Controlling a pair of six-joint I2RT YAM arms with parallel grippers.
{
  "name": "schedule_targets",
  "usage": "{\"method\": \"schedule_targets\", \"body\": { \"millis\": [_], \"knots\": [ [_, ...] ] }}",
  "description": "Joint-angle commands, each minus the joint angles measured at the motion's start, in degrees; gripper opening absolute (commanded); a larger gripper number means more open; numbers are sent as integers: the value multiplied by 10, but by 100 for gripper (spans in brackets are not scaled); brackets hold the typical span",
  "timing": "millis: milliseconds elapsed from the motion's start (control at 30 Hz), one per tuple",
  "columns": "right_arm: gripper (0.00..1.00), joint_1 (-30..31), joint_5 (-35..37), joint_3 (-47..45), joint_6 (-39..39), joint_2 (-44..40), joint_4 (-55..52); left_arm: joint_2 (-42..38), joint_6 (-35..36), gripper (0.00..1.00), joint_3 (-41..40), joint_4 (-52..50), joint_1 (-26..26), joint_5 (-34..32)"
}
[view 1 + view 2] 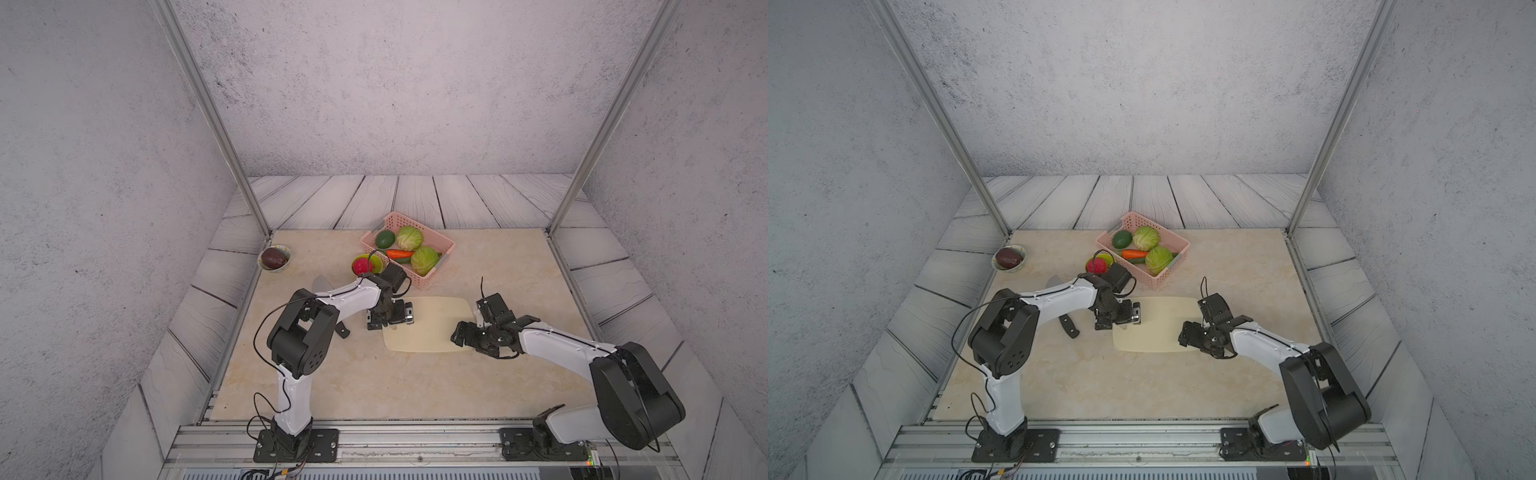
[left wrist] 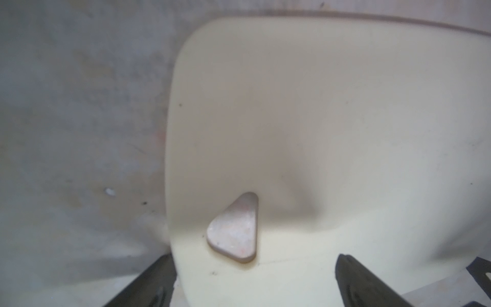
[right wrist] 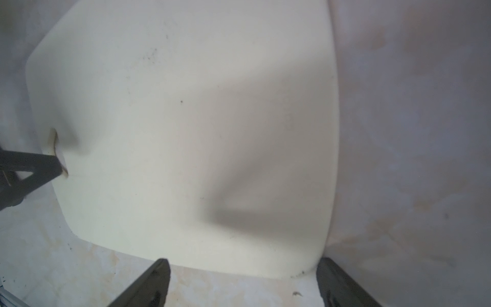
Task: Align the knife with the edge of the cutting board
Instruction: Move the work surface to the center of the board.
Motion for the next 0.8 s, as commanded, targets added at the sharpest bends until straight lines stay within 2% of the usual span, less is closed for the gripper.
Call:
{"method": "schedule_targets", "body": {
  "millis": [0,767],
  "knots": [
    [91,12,-13,0,10,21,2,-6,4,98,4,0,1,17],
    [92,18,2,-2,16,30,0,-15,2,98,2,1,16,24]
  ]
}}
